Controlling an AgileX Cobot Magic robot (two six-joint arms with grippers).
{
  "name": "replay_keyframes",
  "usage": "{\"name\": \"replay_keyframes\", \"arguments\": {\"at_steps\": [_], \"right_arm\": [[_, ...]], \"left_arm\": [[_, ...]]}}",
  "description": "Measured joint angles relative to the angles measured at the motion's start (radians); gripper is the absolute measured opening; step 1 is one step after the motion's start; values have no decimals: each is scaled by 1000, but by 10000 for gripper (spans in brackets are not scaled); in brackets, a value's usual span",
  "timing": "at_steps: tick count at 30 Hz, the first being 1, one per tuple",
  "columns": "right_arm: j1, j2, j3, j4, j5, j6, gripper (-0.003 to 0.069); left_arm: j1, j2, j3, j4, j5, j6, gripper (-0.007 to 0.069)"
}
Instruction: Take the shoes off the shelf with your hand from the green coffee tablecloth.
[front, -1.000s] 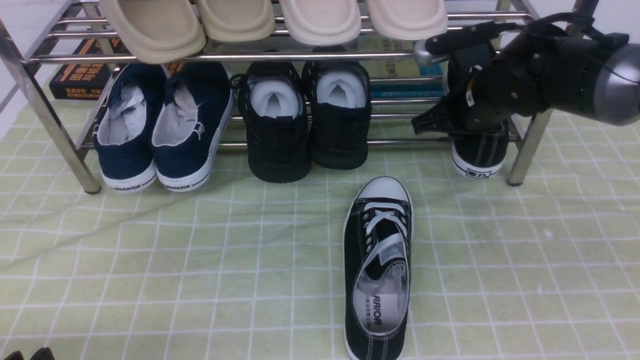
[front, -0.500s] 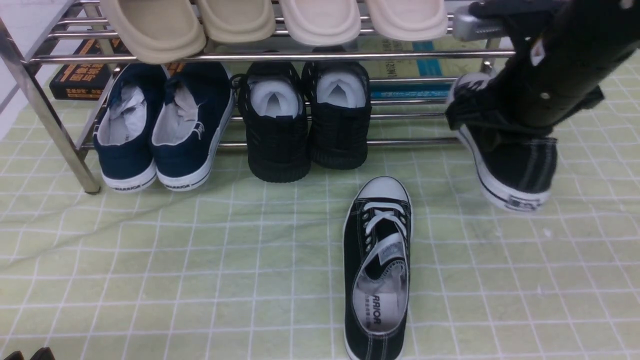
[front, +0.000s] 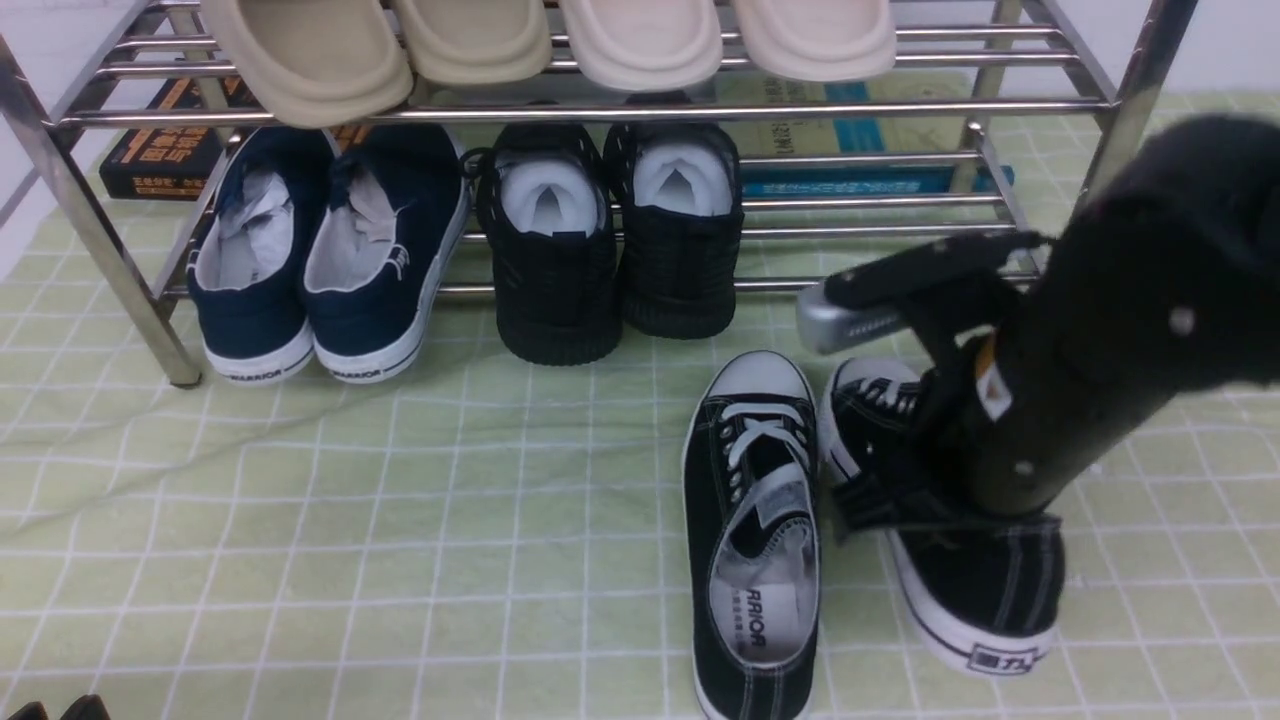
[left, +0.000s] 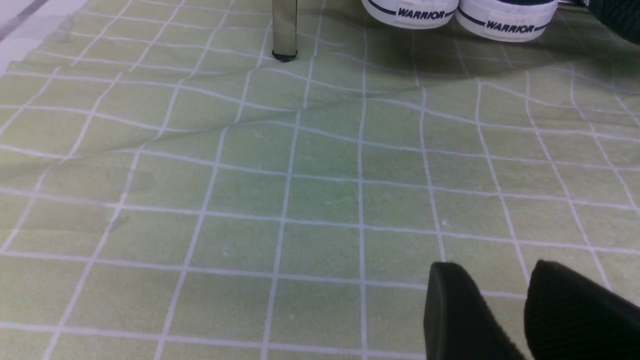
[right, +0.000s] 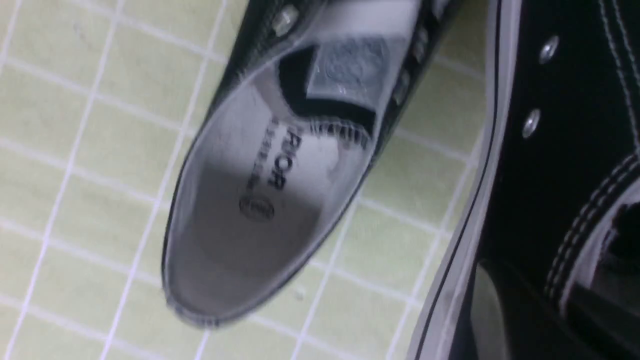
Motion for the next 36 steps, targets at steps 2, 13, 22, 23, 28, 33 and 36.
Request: {"name": "replay_keyframes", "arguments": {"at_steps": [2,13,22,23,28,33,36], "right_arm": [[0,0,16,-9,-20,13,9],[0,-4,53,-63,-76,114,15],[0,-6,53,-122,-129,118,21],[0,8,53,-149,-150,118,22],[0,64,53,-181,-180,140,46],[0,105,51,-141,-181,154,123],[0,108,50,-89,-158,154,213]], "left_arm": [[0,0,0,0,0,0,242],[0,0,0,0,0,0,242],[0,0,0,0,0,0,242],[0,0,0,0,0,0,242],[0,0,0,0,0,0,242],[0,0,0,0,0,0,242],[0,0,0,0,0,0,242]]}}
